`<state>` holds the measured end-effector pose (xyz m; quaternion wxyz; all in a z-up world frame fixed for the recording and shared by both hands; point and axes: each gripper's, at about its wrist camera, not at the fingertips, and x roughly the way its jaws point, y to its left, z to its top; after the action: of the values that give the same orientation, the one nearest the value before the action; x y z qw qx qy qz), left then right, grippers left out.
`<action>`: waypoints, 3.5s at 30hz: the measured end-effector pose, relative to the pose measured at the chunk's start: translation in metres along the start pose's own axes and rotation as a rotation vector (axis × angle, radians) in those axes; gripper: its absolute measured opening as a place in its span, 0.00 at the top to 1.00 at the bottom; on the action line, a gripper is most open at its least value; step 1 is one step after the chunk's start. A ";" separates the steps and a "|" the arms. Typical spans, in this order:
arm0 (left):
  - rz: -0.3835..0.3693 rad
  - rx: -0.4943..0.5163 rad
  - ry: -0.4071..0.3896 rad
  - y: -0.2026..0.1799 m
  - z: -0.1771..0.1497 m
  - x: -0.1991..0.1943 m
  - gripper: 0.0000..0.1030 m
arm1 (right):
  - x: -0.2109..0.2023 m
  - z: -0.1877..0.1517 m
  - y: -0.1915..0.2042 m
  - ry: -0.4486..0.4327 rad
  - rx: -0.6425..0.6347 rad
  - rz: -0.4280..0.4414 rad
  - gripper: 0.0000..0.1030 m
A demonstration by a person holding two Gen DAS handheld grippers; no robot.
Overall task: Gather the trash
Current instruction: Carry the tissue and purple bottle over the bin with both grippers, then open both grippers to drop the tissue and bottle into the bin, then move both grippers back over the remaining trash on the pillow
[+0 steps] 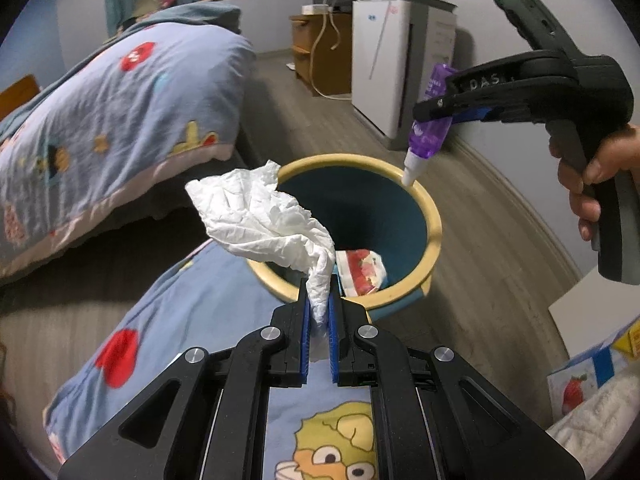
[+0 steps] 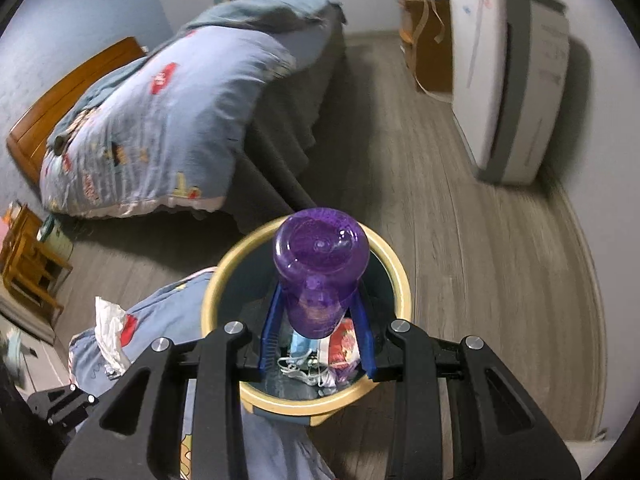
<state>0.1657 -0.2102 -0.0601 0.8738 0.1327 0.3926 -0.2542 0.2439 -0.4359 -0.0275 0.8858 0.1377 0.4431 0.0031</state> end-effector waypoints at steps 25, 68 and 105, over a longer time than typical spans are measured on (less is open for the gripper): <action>0.005 0.036 0.065 -0.001 0.036 0.090 0.90 | 0.045 -0.014 -0.001 0.099 0.055 -0.022 0.68; 0.247 -0.181 -0.059 0.119 -0.049 -0.076 0.05 | 0.005 0.000 0.081 -0.086 -0.138 -0.067 0.06; 0.422 -0.443 0.127 0.259 -0.173 -0.066 0.05 | 0.128 -0.146 0.278 0.329 -0.587 0.270 0.06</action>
<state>0.1639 0.1035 -0.1158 0.8887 0.0333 0.4561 0.0333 0.2396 -0.1171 -0.1424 0.7960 -0.0676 0.5378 0.2694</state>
